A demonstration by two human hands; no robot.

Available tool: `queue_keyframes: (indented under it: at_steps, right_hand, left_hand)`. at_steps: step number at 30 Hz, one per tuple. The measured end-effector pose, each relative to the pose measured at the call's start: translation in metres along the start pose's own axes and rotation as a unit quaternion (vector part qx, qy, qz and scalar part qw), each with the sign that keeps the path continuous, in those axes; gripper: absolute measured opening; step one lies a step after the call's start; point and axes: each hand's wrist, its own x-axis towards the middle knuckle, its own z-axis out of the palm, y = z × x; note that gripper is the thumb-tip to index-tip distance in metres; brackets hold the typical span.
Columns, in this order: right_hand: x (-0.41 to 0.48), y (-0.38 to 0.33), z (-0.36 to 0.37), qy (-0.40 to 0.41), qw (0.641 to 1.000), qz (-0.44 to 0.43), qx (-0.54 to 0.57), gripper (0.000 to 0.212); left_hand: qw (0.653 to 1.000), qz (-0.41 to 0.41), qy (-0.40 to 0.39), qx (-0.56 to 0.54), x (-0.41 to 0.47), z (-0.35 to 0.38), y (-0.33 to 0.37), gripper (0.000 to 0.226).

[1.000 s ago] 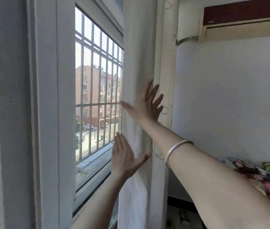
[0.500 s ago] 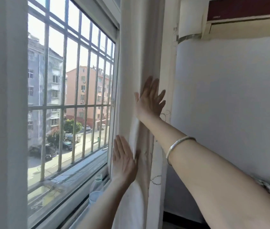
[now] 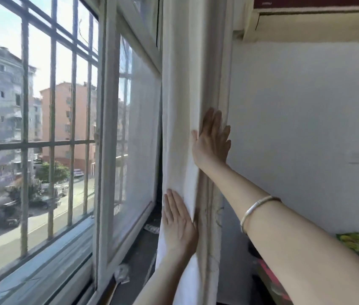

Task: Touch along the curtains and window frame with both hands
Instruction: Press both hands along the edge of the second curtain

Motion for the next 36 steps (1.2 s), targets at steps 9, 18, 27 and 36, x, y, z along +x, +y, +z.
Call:
queue_keyframes:
  at_steps: [9, 18, 27, 36]
  right_hand:
    - [0.083, 0.062, 0.076, -0.001, 1.0, 0.026, 0.003, 0.063]
    - [0.178, 0.12, 0.16, 0.019, 1.0, 0.001, 0.003, 0.064]
    - [0.272, 0.186, 0.254, -0.019, 1.0, -0.004, -0.002, 0.063]
    - [0.348, 0.215, 0.344, 0.003, 0.999, -0.026, -0.047, 0.064]
  left_hand:
    - [0.999, 0.029, -0.025, -0.016, 0.089, 0.091, 0.005, 0.066]
    - [0.999, 0.035, -0.009, -0.027, 0.198, 0.19, 0.011, 0.065]
    - [1.0, 0.008, -0.009, 0.006, 0.298, 0.289, 0.006, 0.061]
    - [1.0, 0.011, 0.0, 0.02, 0.392, 0.364, -0.018, 0.06]
